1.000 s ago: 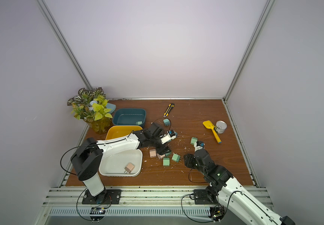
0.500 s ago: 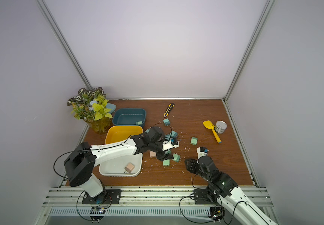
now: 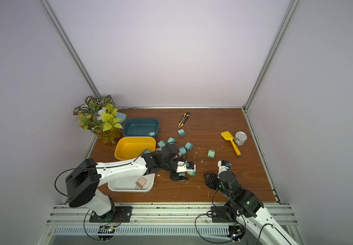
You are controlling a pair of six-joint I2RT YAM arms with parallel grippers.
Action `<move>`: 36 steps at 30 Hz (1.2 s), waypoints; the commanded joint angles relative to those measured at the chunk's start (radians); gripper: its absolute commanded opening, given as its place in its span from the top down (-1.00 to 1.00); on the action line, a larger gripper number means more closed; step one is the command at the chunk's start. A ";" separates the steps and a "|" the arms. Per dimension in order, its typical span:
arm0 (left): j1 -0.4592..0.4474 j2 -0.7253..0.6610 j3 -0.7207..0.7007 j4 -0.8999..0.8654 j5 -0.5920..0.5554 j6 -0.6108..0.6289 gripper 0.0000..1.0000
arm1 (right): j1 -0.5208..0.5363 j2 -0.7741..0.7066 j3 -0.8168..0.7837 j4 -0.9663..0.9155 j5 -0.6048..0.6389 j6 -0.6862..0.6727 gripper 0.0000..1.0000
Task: Place the plugs by color into the storage box
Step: Pick up the plug from the center of the board.
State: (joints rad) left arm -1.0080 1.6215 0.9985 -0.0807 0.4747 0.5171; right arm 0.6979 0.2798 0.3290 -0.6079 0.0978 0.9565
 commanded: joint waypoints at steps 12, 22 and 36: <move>-0.032 0.121 0.055 0.052 -0.098 0.019 -0.29 | -0.003 -0.061 -0.019 0.014 -0.011 0.021 -0.03; -0.032 0.198 0.085 0.084 -0.145 -0.019 -0.29 | -0.002 -0.019 0.020 -0.009 0.007 -0.004 -0.07; -0.032 0.293 0.104 0.083 -0.216 -0.017 -0.31 | -0.002 -0.007 -0.011 0.037 -0.005 0.011 -0.13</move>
State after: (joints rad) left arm -1.0370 1.8923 1.0992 0.0021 0.2745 0.5049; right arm 0.6979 0.2649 0.3111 -0.5934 0.0799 0.9619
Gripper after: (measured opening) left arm 0.655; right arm 0.564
